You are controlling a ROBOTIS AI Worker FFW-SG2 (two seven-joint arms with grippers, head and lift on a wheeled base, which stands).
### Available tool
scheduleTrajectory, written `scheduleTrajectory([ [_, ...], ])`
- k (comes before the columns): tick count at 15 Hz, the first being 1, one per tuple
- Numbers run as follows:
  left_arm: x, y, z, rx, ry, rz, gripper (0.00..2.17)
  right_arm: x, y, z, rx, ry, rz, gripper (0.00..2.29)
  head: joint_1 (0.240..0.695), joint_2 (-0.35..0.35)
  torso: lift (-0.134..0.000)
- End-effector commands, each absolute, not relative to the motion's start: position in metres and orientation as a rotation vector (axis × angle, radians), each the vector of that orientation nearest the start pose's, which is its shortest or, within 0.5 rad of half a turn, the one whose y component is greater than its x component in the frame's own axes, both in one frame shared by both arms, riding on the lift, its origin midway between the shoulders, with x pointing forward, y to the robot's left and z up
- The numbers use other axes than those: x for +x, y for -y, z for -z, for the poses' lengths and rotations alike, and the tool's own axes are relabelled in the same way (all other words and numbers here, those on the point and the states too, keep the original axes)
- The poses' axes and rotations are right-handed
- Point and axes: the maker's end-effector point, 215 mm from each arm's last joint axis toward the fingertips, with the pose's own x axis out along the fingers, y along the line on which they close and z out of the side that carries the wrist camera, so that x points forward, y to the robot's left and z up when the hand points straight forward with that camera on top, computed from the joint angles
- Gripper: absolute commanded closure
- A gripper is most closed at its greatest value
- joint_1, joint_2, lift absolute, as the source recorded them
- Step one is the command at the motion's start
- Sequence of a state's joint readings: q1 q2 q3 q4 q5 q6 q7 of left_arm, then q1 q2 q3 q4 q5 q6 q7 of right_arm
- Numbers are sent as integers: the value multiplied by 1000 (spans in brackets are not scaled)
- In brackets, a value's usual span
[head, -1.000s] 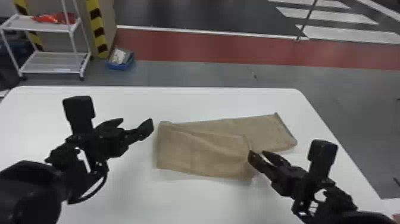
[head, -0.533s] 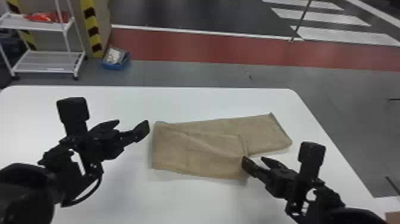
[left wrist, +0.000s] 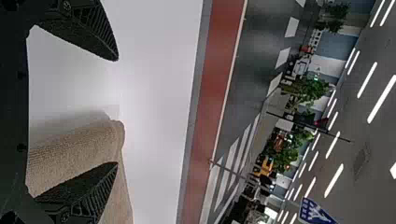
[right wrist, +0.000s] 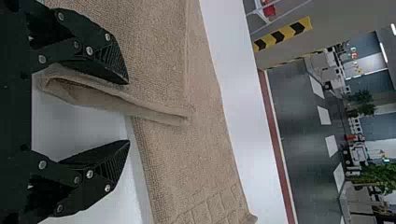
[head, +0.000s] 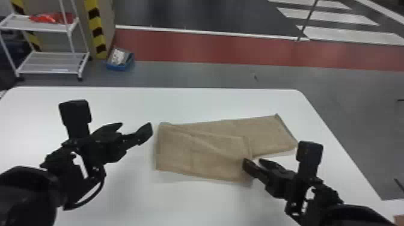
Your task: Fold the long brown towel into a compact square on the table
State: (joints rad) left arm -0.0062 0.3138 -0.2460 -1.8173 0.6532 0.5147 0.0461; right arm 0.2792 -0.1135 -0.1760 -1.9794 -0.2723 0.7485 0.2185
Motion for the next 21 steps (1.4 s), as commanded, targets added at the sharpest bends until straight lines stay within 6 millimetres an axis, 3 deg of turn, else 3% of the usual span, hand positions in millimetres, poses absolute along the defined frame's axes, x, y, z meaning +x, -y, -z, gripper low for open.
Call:
scheduleTrajectory([
  [1,548,-119,383,-262,-399,373,90,462,256,463,205,-586,-164,529,695,-160,-128],
  [3,548,-120,383,-262,-399,372,90,463,252,464,207,-590,-171,647,695,-153,-128],
  [6,548,-121,383,-265,-399,370,90,462,251,466,210,-606,-173,650,695,-144,-128],
  [8,548,-122,382,-267,-398,370,90,460,249,469,216,-621,-176,846,695,-141,-128],
  [11,548,-121,379,-268,-394,372,90,460,247,466,223,-619,-181,856,695,-139,-128],
  [12,548,-120,378,-268,-391,374,90,459,247,463,226,-616,-182,954,695,-139,-128],
  [18,547,-121,379,-266,-399,373,90,463,253,446,223,-593,-177,957,695,-141,-128],
  [21,547,-120,380,-267,-402,374,90,479,258,427,212,-560,-167,961,695,-145,-128],
])
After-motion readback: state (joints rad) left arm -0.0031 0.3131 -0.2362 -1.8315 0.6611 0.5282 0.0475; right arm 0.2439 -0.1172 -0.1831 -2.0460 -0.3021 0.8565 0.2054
